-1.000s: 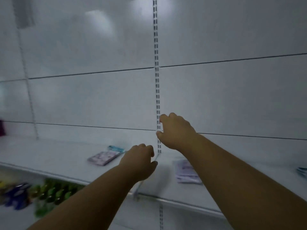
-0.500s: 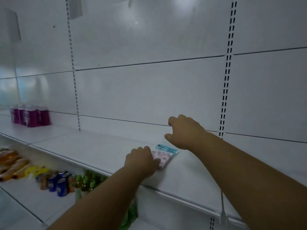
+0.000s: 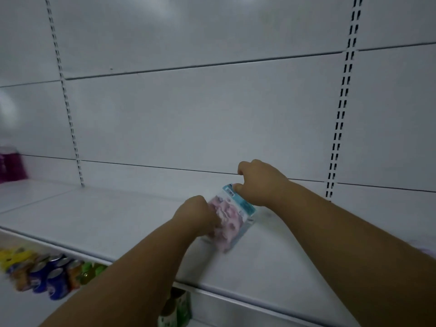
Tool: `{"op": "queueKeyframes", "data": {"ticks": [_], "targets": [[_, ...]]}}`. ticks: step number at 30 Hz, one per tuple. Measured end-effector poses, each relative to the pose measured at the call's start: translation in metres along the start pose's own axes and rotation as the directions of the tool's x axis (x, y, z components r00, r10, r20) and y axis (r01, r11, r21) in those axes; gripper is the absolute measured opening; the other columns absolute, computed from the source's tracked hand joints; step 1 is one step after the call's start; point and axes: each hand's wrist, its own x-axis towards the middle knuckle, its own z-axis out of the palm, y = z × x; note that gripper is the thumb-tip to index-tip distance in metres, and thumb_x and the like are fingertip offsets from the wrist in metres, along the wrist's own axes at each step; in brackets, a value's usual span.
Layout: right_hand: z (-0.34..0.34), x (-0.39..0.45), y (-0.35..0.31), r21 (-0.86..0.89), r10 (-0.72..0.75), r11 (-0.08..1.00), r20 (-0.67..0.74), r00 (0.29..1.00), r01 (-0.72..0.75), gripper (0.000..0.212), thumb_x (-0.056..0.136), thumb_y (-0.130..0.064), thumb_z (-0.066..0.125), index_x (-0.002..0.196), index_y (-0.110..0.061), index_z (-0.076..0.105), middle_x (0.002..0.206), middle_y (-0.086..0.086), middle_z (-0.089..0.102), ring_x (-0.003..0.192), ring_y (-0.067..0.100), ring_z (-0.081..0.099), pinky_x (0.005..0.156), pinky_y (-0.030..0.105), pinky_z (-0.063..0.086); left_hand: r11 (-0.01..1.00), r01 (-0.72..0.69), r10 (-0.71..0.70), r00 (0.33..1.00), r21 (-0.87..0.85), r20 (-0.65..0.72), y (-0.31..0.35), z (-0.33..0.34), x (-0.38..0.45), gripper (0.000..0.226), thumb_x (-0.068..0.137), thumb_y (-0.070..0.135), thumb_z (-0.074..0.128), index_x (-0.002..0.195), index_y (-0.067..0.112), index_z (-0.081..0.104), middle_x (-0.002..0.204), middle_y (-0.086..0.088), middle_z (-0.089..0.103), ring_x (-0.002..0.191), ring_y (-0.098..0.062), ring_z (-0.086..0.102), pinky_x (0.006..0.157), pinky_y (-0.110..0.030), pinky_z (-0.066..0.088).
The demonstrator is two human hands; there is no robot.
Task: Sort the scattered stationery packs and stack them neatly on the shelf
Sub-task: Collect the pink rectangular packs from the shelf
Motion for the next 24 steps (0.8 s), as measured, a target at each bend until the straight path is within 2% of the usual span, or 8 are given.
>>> {"op": "queueKeyframes", "data": {"ticks": [3,5,7,9,13,18,21,24], "targets": [[0.008,0.007,-0.009,0.024,0.054,0.998,-0.050,0.997,-0.053,0.036,0.087,-0.040,0.054,0.113,-0.014,0.053,0.110,0.012,0.058,0.094,0.029,0.058,0.075,0.037,0.050,0.969,-0.051,0.041,0.998,-0.241,-0.049,-0.021,-0.012,0.008,0.027,0.080,0.024,0.069,0.100,0.010,0.058,0.103,-0.009,0.063,0.096,-0.025,0.063,0.087,-0.040,0.054],[0.014,0.010,-0.016,0.076,0.117,0.991,-0.089,0.989,-0.110,0.036,0.088,-0.037,0.055,0.113,-0.012,0.052,0.109,0.013,0.059,0.092,0.029,0.059,0.072,0.036,0.049,0.831,-0.065,0.043,0.998,-0.553,-0.052,-0.036,-0.015,0.011,0.027,0.077,0.025,0.068,0.097,0.010,0.056,0.098,-0.009,0.066,0.089,-0.025,0.066,0.081,-0.042,0.057],[0.016,0.010,-0.022,0.141,0.204,0.972,-0.130,0.970,-0.186,0.039,0.087,-0.039,0.058,0.113,-0.011,0.049,0.109,0.013,0.061,0.089,0.028,0.059,0.068,0.033,0.047,0.683,-0.076,0.075,0.997,-0.726,-0.034,-0.045,-0.016,0.011,0.021,0.080,0.025,0.065,0.097,0.015,0.056,0.095,-0.008,0.068,0.081,-0.022,0.067,0.066,-0.036,0.057],[0.016,0.009,-0.026,0.204,0.306,0.940,-0.143,0.941,-0.275,0.046,0.086,-0.042,0.060,0.116,-0.010,0.047,0.109,0.012,0.063,0.090,0.027,0.060,0.066,0.031,0.045,0.636,-0.105,0.121,0.992,-0.765,-0.036,-0.050,-0.015,0.013,0.014,0.086,0.025,0.061,0.097,0.018,0.056,0.093,-0.004,0.068,0.076,-0.016,0.066,0.054,-0.026,0.048],[0.023,-0.009,-0.030,0.331,0.512,0.835,-0.172,0.841,-0.440,0.038,0.093,-0.035,0.053,0.113,-0.002,0.053,0.111,0.016,0.063,0.097,0.029,0.059,0.069,0.026,0.034,0.570,-0.116,0.112,0.992,-0.813,-0.063,-0.065,-0.023,0.020,0.007,0.089,0.023,0.058,0.094,0.021,0.053,0.091,0.000,0.066,0.078,-0.016,0.066,0.054,-0.026,0.046],[0.071,-0.030,-0.067,0.018,0.510,0.856,0.140,0.849,-0.517,0.055,0.087,-0.052,0.053,0.112,-0.004,0.060,0.118,0.016,0.064,0.108,0.031,0.059,0.078,0.028,0.039,0.521,-0.163,0.128,0.985,-0.838,-0.112,-0.099,-0.041,0.020,0.007,0.089,0.024,0.059,0.092,0.020,0.054,0.090,-0.002,0.066,0.078,-0.017,0.065,0.056,-0.028,0.046],[0.093,-0.028,-0.092,-0.152,0.573,0.820,0.225,0.788,-0.552,0.071,0.073,-0.071,0.047,0.118,-0.017,0.061,0.119,0.009,0.063,0.108,0.031,0.058,0.092,0.037,0.046,0.501,-0.191,0.175,0.978,-0.844,-0.117,-0.113,-0.052,0.011,0.007,0.090,0.024,0.059,0.093,0.021,0.054,0.090,-0.002,0.067,0.079,-0.018,0.067,0.057,-0.029,0.048],[0.099,-0.026,-0.108,-0.245,0.661,0.750,0.240,0.711,-0.614,0.062,0.068,-0.065,0.050,0.116,-0.027,0.060,0.121,0.005,0.060,0.111,0.032,0.053,0.090,0.040,0.042,0.482,-0.222,0.205,0.969,-0.848,-0.137,-0.123,-0.064,0.001,0.005,0.092,0.025,0.058,0.093,0.023,0.054,0.088,0.001,0.068,0.074,-0.012,0.067,0.053,-0.025,0.046]]}}
